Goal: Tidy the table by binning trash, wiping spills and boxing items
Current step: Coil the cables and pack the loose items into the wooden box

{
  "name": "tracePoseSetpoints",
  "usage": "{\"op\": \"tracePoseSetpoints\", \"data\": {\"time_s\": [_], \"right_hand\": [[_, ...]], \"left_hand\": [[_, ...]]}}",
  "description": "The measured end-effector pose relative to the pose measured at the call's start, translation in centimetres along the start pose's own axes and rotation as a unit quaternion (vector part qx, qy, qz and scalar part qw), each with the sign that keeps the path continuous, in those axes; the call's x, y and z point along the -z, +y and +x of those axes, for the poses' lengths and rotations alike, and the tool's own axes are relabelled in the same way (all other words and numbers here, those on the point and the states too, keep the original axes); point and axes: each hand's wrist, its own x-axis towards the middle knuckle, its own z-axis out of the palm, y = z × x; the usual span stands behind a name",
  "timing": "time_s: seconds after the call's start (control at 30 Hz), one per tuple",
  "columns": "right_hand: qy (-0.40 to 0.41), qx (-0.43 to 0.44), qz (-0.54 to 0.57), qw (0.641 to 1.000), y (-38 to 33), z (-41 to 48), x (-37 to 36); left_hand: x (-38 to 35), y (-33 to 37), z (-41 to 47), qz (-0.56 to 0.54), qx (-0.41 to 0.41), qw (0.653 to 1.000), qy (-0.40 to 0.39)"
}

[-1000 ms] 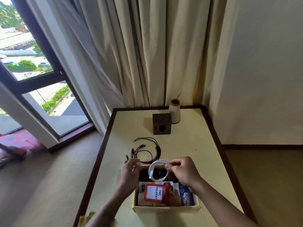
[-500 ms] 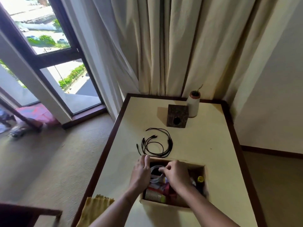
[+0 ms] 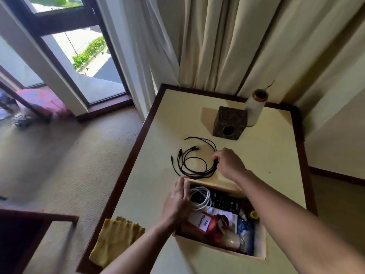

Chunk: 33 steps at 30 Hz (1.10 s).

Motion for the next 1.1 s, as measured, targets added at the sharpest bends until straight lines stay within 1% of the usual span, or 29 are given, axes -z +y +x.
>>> {"op": "tracePoseSetpoints", "data": {"time_s": [0.07, 0.13, 0.23, 0.33, 0.4, 0.47, 0.5, 0.57, 0.63, 0.7, 0.77, 0.8, 0.87, 0.9, 0.93, 1.0, 1.03, 1.1], "right_hand": [[-0.053, 0.035, -0.091, 0.994, -0.2, 2.3, -0.6], [-0.072, 0.076, -0.187, 0.977, -0.2, 3.7, -0.8], [-0.075, 0.15, -0.309, 0.936, -0.5, 4.6, -0.2], [-0.073, 0.188, -0.418, 0.886, -0.5, 4.6, 0.5], [-0.092, 0.21, -0.46, 0.858, -0.2, 4.0, 0.8], [-0.122, 0.228, -0.474, 0.842, 0.2, 3.3, 1.1], [-0.145, 0.223, -0.469, 0.842, 0.6, 2.8, 1.2], [-0.192, 0.19, -0.431, 0.861, 1.3, 1.6, 1.4], [-0.216, 0.143, -0.369, 0.893, 2.3, 0.6, 1.1], [-0.213, 0.094, -0.281, 0.931, 3.0, -0.4, 1.1], [-0.184, 0.056, -0.203, 0.96, 3.0, -1.3, 1.7], [-0.164, 0.048, -0.173, 0.97, 2.8, -1.8, 2.3], [-0.104, 0.037, -0.109, 0.988, 2.3, -3.5, 3.7], [-0.072, 0.036, -0.086, 0.993, 2.0, -4.3, 4.5], [-0.042, 0.037, -0.065, 0.996, 1.9, -4.9, 5.1], [0.02, 0.044, -0.003, 0.999, 1.4, -7.5, 7.8], [0.042, 0.054, 0.049, 0.997, 1.0, -8.7, 9.2], [0.08, 0.083, 0.15, 0.982, -0.1, -11.1, 12.2]], "left_hand": [[-0.3, -0.5, 0.2, -0.003, 0.0, 1.0, 0.0], [-0.5, -0.8, 0.2, -0.007, -0.001, 1.0, 0.003], [-0.7, -1.2, 0.4, -0.016, 0.008, 1.0, 0.003], [-0.7, -1.2, 0.4, -0.014, 0.009, 1.0, 0.003], [-0.6, -1.0, 0.4, -0.013, 0.011, 1.0, 0.003], [-0.5, -0.9, 0.3, -0.01, 0.012, 1.0, 0.002], [-0.4, -0.9, 0.3, -0.006, 0.012, 1.0, 0.003], [-0.4, -0.7, 0.1, -0.005, 0.011, 1.0, 0.004], [-0.3, -0.3, -0.1, -0.01, 0.009, 1.0, 0.0], [-0.1, 0.0, -0.1, -0.007, 0.012, 1.0, -0.004], [0.3, 0.3, 0.0, 0.001, 0.009, 1.0, -0.014], [0.6, 0.4, 0.0, 0.016, 0.011, 0.999, -0.033], [1.2, 1.0, -0.4, 0.083, -0.003, 0.993, -0.081], [1.6, 1.4, -0.4, 0.115, -0.011, 0.989, -0.089], [2.1, 1.9, -0.5, 0.118, -0.02, 0.99, -0.071], [3.5, 4.7, -0.8, 0.091, -0.071, 0.993, 0.005], [4.2, 6.5, -0.6, 0.1, -0.114, 0.988, 0.027], [5.4, 10.5, 0.2, 0.151, -0.21, 0.965, 0.041]]}}
